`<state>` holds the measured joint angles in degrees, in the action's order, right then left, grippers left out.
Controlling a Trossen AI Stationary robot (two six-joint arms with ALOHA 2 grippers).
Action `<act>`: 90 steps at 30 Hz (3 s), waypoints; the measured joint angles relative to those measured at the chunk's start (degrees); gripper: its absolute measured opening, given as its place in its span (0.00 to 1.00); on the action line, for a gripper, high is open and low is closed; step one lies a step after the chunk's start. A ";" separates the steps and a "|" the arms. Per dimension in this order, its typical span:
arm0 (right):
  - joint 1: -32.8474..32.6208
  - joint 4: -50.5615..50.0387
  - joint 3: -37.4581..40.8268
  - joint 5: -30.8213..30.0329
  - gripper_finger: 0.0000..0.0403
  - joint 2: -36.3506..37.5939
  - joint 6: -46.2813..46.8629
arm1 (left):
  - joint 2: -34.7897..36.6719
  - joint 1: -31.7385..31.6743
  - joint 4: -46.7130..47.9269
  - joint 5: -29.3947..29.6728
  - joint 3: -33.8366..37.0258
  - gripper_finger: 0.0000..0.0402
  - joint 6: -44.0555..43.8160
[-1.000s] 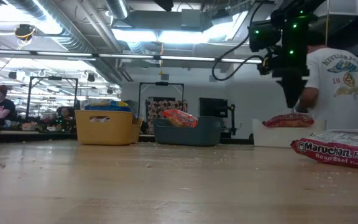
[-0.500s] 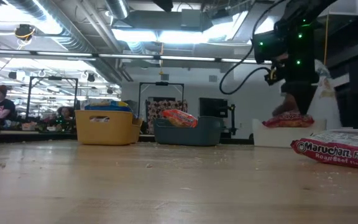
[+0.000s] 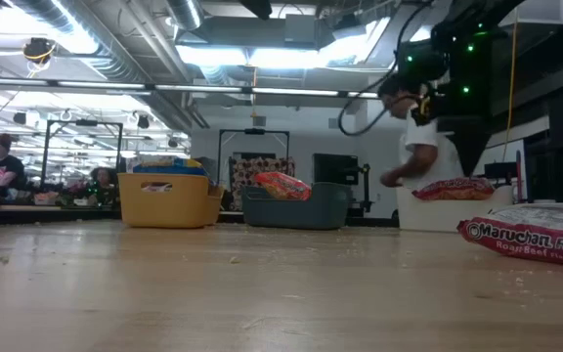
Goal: Sort Maruchan noodles
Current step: Put the top red noodle pack into the white bin
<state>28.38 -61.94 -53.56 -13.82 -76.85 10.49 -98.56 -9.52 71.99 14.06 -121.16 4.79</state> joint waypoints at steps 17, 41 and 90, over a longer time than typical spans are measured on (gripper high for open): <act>2.03 -0.45 5.57 -19.47 0.00 -1.86 3.39 | 0.00 -2.63 -0.02 -0.02 0.00 0.24 1.64; 3.10 8.32 3.06 -14.11 0.00 -1.65 0.99 | 0.00 -3.52 -0.04 -0.20 0.00 0.24 2.85; 3.14 10.77 2.64 -24.55 0.00 -14.59 -2.16 | 0.02 -3.78 0.91 -0.17 0.00 0.24 6.39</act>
<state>31.53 -51.18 -50.92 -38.37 -91.44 8.34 -98.54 -13.30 72.89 13.89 -121.16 11.18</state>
